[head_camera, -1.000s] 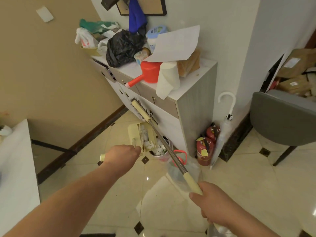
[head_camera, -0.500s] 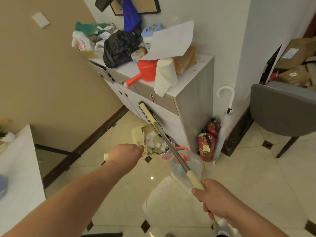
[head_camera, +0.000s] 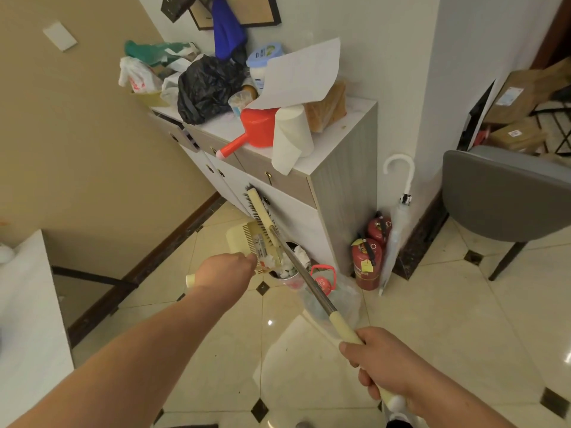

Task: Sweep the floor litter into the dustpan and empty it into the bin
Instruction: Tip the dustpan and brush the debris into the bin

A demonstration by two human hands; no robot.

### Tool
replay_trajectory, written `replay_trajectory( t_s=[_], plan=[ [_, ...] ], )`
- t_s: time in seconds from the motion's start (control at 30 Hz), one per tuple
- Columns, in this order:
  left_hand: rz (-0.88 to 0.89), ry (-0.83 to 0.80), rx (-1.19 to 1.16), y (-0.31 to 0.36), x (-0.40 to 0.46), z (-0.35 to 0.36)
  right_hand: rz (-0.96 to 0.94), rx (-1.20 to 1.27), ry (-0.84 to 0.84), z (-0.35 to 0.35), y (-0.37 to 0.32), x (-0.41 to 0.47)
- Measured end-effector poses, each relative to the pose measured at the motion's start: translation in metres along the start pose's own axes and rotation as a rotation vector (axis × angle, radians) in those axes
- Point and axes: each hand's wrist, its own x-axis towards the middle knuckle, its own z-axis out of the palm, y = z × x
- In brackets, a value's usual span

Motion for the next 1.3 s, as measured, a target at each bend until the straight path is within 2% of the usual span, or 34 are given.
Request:
replay_trajectory(
  t_s=[0.17, 0.23, 0.33, 0.4, 0.5, 0.6, 0.67, 0.77, 0.9, 0.97, 1.03, 1.2, 1.3],
  plan=[
    [0.006, 0.026, 0.026, -0.007, 0.002, -0.005, 0.133, 0.400, -0.084, 0.009, 0.005, 0.020],
    [0.015, 0.033, 0.034, -0.010, -0.001, -0.006, 0.145, 0.378, -0.087, 0.012, 0.005, 0.028],
    [0.020, 0.041, 0.041, -0.014, -0.005, -0.006, 0.081, 0.048, -0.026, 0.017, 0.006, 0.038],
    [0.016, 0.045, 0.039, -0.014, -0.007, -0.006, 0.059, -0.069, -0.007, 0.020, 0.007, 0.041],
    [0.009, 0.049, 0.047, -0.013, -0.008, -0.005, 0.054, 0.131, -0.024, 0.017, 0.004, 0.040],
    [-0.013, 0.042, 0.018, -0.012, -0.005, -0.005, 0.159, 0.455, -0.093, 0.009, 0.000, 0.039],
    [-0.022, 0.039, 0.011, -0.013, -0.002, -0.006, 0.216, 0.546, -0.131, 0.007, 0.001, 0.042],
    [-0.018, 0.032, 0.006, -0.018, -0.002, -0.006, 0.227, 0.503, -0.112, 0.007, 0.007, 0.052],
    [-0.021, 0.031, 0.029, -0.024, -0.008, -0.002, 0.121, 0.234, -0.036, 0.011, 0.005, 0.060],
    [-0.030, 0.036, 0.032, -0.024, -0.009, -0.002, 0.100, 0.201, -0.036, 0.015, 0.004, 0.057],
    [-0.034, 0.042, 0.030, -0.023, -0.007, -0.002, 0.083, 0.213, -0.049, 0.017, 0.003, 0.051],
    [-0.028, 0.038, 0.004, -0.022, 0.001, -0.010, 0.196, 0.484, -0.118, 0.012, -0.001, 0.047],
    [-0.029, 0.055, 0.020, -0.024, 0.000, -0.012, 0.220, 0.488, -0.114, 0.007, -0.004, 0.055]
  ],
)
